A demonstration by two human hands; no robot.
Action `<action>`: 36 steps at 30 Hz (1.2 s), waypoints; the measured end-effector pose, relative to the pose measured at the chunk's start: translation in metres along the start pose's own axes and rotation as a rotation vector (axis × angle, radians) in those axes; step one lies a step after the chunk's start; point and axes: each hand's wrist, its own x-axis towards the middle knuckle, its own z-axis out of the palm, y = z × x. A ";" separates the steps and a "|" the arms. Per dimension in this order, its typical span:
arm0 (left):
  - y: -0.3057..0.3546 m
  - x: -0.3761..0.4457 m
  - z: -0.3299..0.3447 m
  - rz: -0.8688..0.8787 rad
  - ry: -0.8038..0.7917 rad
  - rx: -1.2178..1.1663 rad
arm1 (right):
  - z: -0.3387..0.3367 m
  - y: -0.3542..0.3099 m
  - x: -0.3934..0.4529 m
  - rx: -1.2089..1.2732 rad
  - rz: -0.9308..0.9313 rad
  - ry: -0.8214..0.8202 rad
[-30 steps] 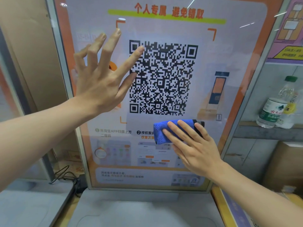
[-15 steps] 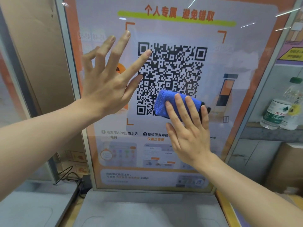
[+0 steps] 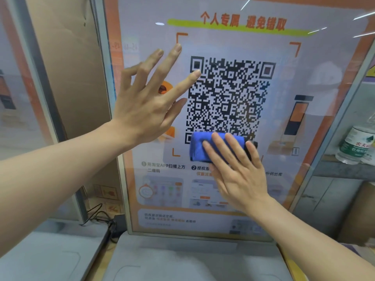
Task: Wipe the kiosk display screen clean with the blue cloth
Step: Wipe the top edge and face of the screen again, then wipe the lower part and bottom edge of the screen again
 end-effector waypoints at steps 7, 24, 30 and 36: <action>-0.010 -0.007 -0.007 0.052 -0.077 -0.113 | 0.007 -0.026 0.026 0.039 0.170 0.046; 0.097 -0.099 -0.050 0.048 -0.146 -0.350 | -0.015 -0.036 0.002 0.447 0.137 -0.012; 0.121 -0.097 -0.047 -0.045 -0.284 -0.290 | -0.029 -0.001 0.022 0.342 -0.017 0.013; 0.149 -0.104 -0.059 -0.193 -0.547 -0.348 | -0.034 0.083 0.090 0.075 0.013 0.203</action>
